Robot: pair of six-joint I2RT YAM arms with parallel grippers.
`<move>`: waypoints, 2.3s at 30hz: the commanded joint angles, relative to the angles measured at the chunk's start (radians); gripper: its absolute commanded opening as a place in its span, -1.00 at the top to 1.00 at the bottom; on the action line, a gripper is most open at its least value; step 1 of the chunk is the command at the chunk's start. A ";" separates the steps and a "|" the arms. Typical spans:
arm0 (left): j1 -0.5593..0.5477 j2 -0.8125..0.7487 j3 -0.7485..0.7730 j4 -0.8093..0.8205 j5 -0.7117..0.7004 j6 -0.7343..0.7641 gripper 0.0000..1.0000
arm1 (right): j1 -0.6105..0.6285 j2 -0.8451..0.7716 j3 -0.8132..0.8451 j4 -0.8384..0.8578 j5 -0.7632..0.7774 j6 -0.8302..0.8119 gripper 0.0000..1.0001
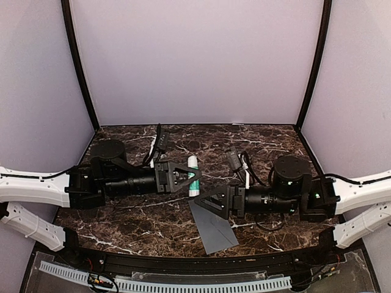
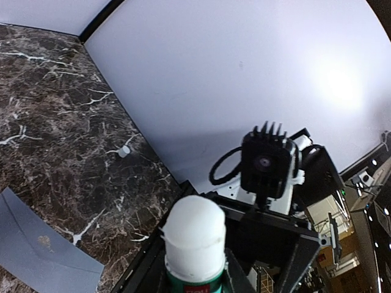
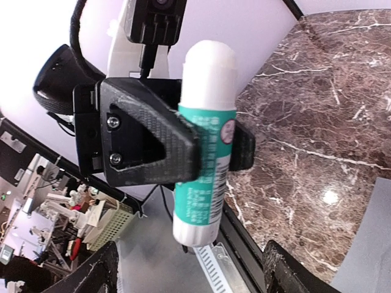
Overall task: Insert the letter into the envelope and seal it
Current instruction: Screw the solid glue.
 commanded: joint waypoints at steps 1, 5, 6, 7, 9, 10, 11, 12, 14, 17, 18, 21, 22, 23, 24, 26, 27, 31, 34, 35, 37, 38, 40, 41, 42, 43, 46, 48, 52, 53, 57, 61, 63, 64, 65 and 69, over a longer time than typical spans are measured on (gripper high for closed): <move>0.004 -0.036 -0.041 0.235 0.193 0.037 1.00 | -0.015 -0.024 -0.089 0.341 -0.136 0.037 -0.57; 0.004 -0.035 -0.082 0.409 0.263 0.009 1.00 | -0.014 0.005 -0.135 0.530 -0.200 0.077 -0.50; 0.005 -0.033 -0.087 0.440 0.272 0.004 1.00 | -0.014 0.014 -0.140 0.570 -0.214 0.081 -0.47; 0.005 -0.031 -0.089 0.455 0.288 -0.005 1.00 | -0.014 0.022 -0.141 0.598 -0.224 0.085 -0.45; 0.005 -0.027 -0.096 0.486 0.300 -0.014 1.00 | -0.014 0.040 -0.135 0.638 -0.240 0.092 -0.37; 0.004 -0.026 -0.095 0.493 0.301 -0.015 1.00 | -0.013 0.048 -0.132 0.650 -0.245 0.093 -0.35; 0.004 -0.022 -0.094 0.493 0.304 -0.018 1.00 | -0.013 0.056 -0.129 0.657 -0.245 0.095 -0.33; 0.004 -0.020 -0.092 0.496 0.306 -0.019 1.00 | -0.014 0.061 -0.123 0.658 -0.245 0.096 -0.30; 0.004 -0.017 -0.090 0.512 0.318 -0.026 1.00 | -0.013 0.073 -0.115 0.655 -0.242 0.092 -0.26; 0.004 -0.015 -0.092 0.527 0.318 -0.032 1.00 | -0.013 0.082 -0.109 0.672 -0.255 0.095 -0.16; 0.004 -0.014 -0.089 0.526 0.317 -0.032 1.00 | -0.012 0.084 -0.108 0.676 -0.260 0.096 -0.12; 0.005 -0.011 -0.087 0.528 0.316 -0.033 1.00 | -0.011 0.087 -0.103 0.669 -0.271 0.093 -0.03; 0.004 -0.010 -0.086 0.529 0.314 -0.033 1.00 | -0.010 0.089 -0.099 0.665 -0.273 0.091 0.00; 0.004 -0.008 -0.086 0.529 0.313 -0.033 1.00 | -0.010 0.090 -0.096 0.664 -0.275 0.090 0.02; 0.004 -0.007 -0.084 0.529 0.314 -0.033 1.00 | -0.009 0.092 -0.093 0.664 -0.280 0.088 0.05; 0.004 0.001 -0.081 0.529 0.319 -0.034 1.00 | -0.009 0.095 -0.087 0.663 -0.282 0.085 0.08; 0.005 0.003 -0.079 0.529 0.320 -0.035 1.00 | -0.007 0.099 -0.083 0.661 -0.284 0.085 0.10; 0.004 0.009 -0.074 0.529 0.323 -0.036 1.00 | -0.008 0.111 -0.068 0.659 -0.294 0.081 0.20; 0.004 0.009 -0.073 0.529 0.323 -0.035 1.00 | -0.007 0.116 -0.065 0.659 -0.295 0.081 0.29; 0.003 0.009 -0.072 0.529 0.322 -0.035 1.00 | -0.006 0.116 -0.066 0.660 -0.296 0.081 0.33; 0.004 0.011 -0.072 0.530 0.322 -0.036 1.00 | -0.007 0.114 -0.071 0.666 -0.297 0.086 0.40; 0.004 0.011 -0.072 0.531 0.322 -0.038 1.00 | -0.008 0.112 -0.075 0.668 -0.295 0.086 0.43; 0.004 0.011 -0.074 0.532 0.324 -0.039 1.00 | -0.007 0.106 -0.082 0.671 -0.290 0.088 0.52; 0.005 0.011 -0.075 0.532 0.322 -0.039 1.00 | -0.006 0.102 -0.085 0.671 -0.287 0.089 0.59; 0.005 0.011 -0.077 0.532 0.320 -0.039 1.00 | -0.007 0.101 -0.087 0.672 -0.285 0.089 0.66; 0.004 0.011 -0.078 0.532 0.319 -0.039 1.00 | -0.007 0.098 -0.090 0.673 -0.281 0.089 0.71; 0.003 0.010 -0.086 0.530 0.314 -0.039 1.00 | -0.007 0.087 -0.099 0.668 -0.266 0.090 0.81; 0.003 0.007 -0.089 0.506 0.307 -0.031 1.00 | -0.007 0.079 -0.104 0.650 -0.249 0.088 0.82; 0.003 -0.011 -0.082 0.381 0.245 0.015 1.00 | -0.006 0.060 -0.087 0.535 -0.192 0.076 0.83; 0.003 -0.017 -0.079 0.354 0.236 0.033 1.00 | -0.007 0.055 -0.079 0.498 -0.175 0.070 0.83; 0.003 -0.025 -0.065 0.233 0.179 0.072 1.00 | -0.007 0.043 -0.034 0.314 -0.086 0.053 0.83; 0.003 -0.017 -0.034 0.099 0.104 0.083 1.00 | -0.006 0.065 0.048 0.105 0.020 0.041 0.84; 0.003 -0.013 -0.026 0.053 0.069 0.080 1.00 | -0.007 0.094 0.111 -0.026 0.073 0.032 0.86; 0.003 -0.012 -0.024 0.033 0.048 0.076 1.00 | -0.006 0.114 0.147 -0.087 0.096 0.025 0.87; 0.003 -0.009 -0.022 0.026 0.038 0.074 1.00 | -0.005 0.134 0.181 -0.140 0.119 0.021 0.87; 0.003 0.004 -0.015 -0.038 -0.025 0.041 1.00 | -0.003 0.229 0.314 -0.324 0.209 0.019 0.87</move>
